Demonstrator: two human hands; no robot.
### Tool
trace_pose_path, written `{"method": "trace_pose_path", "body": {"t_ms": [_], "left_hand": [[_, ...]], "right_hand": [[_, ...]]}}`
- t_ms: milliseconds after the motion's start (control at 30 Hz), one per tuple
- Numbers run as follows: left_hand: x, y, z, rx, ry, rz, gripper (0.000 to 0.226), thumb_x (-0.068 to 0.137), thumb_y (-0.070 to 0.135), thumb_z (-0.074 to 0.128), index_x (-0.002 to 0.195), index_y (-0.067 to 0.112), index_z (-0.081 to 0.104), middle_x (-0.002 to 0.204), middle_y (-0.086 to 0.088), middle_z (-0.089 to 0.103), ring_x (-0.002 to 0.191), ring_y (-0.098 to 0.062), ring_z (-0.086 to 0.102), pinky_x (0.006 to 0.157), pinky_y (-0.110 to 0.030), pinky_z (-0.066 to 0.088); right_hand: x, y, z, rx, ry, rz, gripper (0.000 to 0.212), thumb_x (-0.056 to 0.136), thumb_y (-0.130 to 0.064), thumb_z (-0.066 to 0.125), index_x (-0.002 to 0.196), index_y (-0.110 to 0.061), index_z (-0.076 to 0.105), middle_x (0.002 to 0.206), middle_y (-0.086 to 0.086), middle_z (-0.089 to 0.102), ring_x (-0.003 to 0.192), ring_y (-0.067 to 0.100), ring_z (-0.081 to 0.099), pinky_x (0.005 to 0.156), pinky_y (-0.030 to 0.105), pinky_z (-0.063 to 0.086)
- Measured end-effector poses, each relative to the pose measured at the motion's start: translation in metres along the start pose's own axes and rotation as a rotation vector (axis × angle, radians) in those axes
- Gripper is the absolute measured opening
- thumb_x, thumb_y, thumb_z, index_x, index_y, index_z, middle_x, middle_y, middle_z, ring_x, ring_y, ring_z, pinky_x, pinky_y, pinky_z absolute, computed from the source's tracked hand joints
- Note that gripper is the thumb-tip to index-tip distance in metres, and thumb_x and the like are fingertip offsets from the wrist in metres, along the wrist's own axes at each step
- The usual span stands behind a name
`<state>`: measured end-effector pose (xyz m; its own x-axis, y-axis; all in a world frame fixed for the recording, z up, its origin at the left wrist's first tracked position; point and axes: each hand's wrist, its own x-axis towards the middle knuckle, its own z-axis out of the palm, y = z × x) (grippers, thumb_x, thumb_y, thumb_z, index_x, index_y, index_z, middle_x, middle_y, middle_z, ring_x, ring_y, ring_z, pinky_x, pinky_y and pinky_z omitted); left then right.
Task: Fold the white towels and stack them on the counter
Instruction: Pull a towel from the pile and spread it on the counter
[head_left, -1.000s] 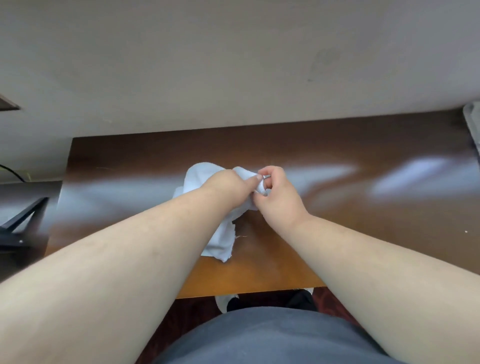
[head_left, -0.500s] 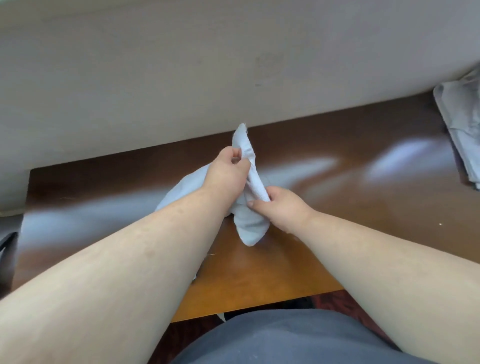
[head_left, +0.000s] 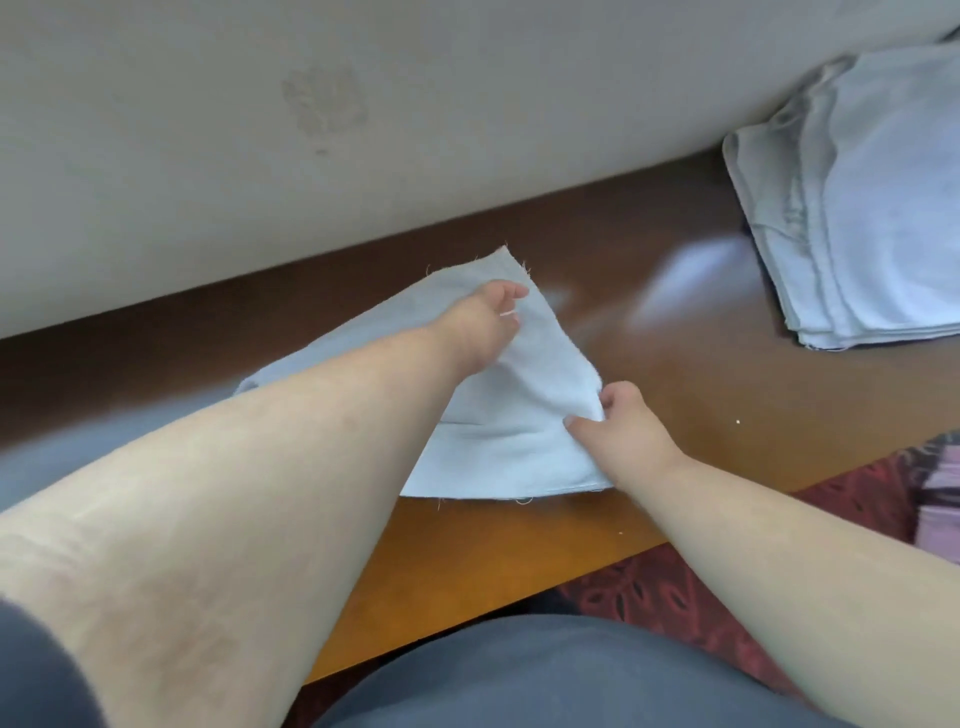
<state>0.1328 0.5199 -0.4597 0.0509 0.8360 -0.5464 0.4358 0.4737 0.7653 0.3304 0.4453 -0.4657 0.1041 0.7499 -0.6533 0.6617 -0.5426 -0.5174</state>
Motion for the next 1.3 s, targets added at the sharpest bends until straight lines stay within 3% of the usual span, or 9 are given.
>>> {"method": "trace_pose_path", "body": {"t_ms": [100,200,400,600,767,933,1033,1167,1300], "left_hand": [[-0.011,-0.017,0.002,0.203,0.003,-0.012,0.039,0.100,0.023,0.045,0.137,0.036,0.046,0.139,0.005,0.050,0.097,-0.012,0.052,0.077,-0.019,0.037],[-0.034,-0.037,-0.010,0.323,0.098,0.085,0.038,0.099,0.025,0.045,0.135,0.038,0.049,0.137,0.006,0.050,0.103,-0.012,0.054,0.076,-0.022,0.041],[-0.095,-0.087,-0.070,0.313,0.468,0.083,0.029,0.096,0.022,0.048,0.122,0.028,0.061,0.118,0.007,0.061,0.106,-0.013,0.057,0.087,-0.024,0.043],[-0.178,-0.174,-0.132,0.433,0.890,-0.162,0.043,0.091,0.041,0.052,0.132,0.030,0.050,0.131,0.003,0.054,0.124,-0.024,0.043,0.104,-0.039,0.032],[-0.221,-0.241,-0.142,0.109,0.568,-0.480,0.064,0.086,0.048,0.062,0.142,0.024,0.041,0.122,0.006,0.059,0.110,-0.020,0.057,0.092,-0.034,0.045],[-0.222,-0.258,-0.142,-0.084,0.637,-0.385,0.012,0.093,0.026,0.055,0.087,0.035,0.060,0.092,0.003,0.063,0.062,-0.007,0.058,0.045,-0.011,0.037],[-0.218,-0.262,-0.147,-0.059,0.665,-0.358,0.010,0.094,0.030,0.054,0.103,0.034,0.056,0.109,0.001,0.059,0.076,-0.012,0.059,0.054,-0.015,0.039],[-0.208,-0.254,-0.153,-0.117,0.487,-0.475,0.065,0.090,0.034,0.063,0.146,0.022,0.032,0.122,0.001,0.062,0.112,-0.022,0.058,0.091,-0.030,0.046],[-0.203,-0.244,-0.159,-0.038,0.485,-0.402,0.006,0.092,0.029,0.052,0.093,0.031,0.056,0.085,0.004,0.065,0.084,-0.023,0.061,0.059,-0.025,0.040]], "right_hand": [[0.012,0.008,-0.008,-0.226,0.070,0.052,0.081,0.080,-0.030,0.069,0.145,-0.028,0.020,0.128,0.003,0.048,0.104,0.023,0.056,0.078,0.034,0.050],[0.012,-0.015,0.012,-0.633,0.121,-0.212,0.085,0.082,-0.039,0.064,0.150,-0.031,0.015,0.157,0.004,0.014,0.139,0.029,0.021,0.109,0.044,0.029],[-0.022,-0.096,0.094,-0.787,-0.165,-0.814,0.051,0.093,-0.031,0.050,0.144,-0.030,0.042,0.156,0.002,0.029,0.142,0.025,0.020,0.115,0.039,0.020],[-0.062,-0.154,0.170,-0.781,-0.294,-1.021,0.045,0.095,-0.022,0.048,0.140,-0.025,0.049,0.150,-0.005,0.039,0.135,0.023,0.032,0.111,0.035,0.028],[-0.080,-0.195,0.231,-0.857,-0.258,-1.139,0.056,0.089,0.000,0.045,0.138,-0.026,0.051,0.147,-0.006,0.044,0.131,0.024,0.037,0.106,0.035,0.035],[-0.074,-0.227,0.258,-1.163,-0.257,-0.944,0.069,0.079,-0.001,0.037,0.136,-0.039,0.042,0.118,0.005,0.057,0.099,0.030,0.044,0.089,0.038,0.039],[-0.063,-0.239,0.260,-1.339,-0.289,-0.833,0.061,0.079,-0.008,0.038,0.127,-0.043,0.047,0.110,-0.001,0.059,0.105,0.030,0.047,0.092,0.041,0.037],[-0.065,-0.245,0.260,-1.468,-0.301,-0.758,0.024,0.087,-0.028,0.055,0.110,-0.033,0.060,0.100,-0.008,0.064,0.100,0.023,0.058,0.091,0.044,0.032],[-0.067,-0.248,0.246,-1.311,-0.419,-0.739,0.013,0.085,-0.043,0.068,0.083,-0.034,0.059,0.090,-0.010,0.063,0.088,0.016,0.058,0.078,0.033,0.045]]}}
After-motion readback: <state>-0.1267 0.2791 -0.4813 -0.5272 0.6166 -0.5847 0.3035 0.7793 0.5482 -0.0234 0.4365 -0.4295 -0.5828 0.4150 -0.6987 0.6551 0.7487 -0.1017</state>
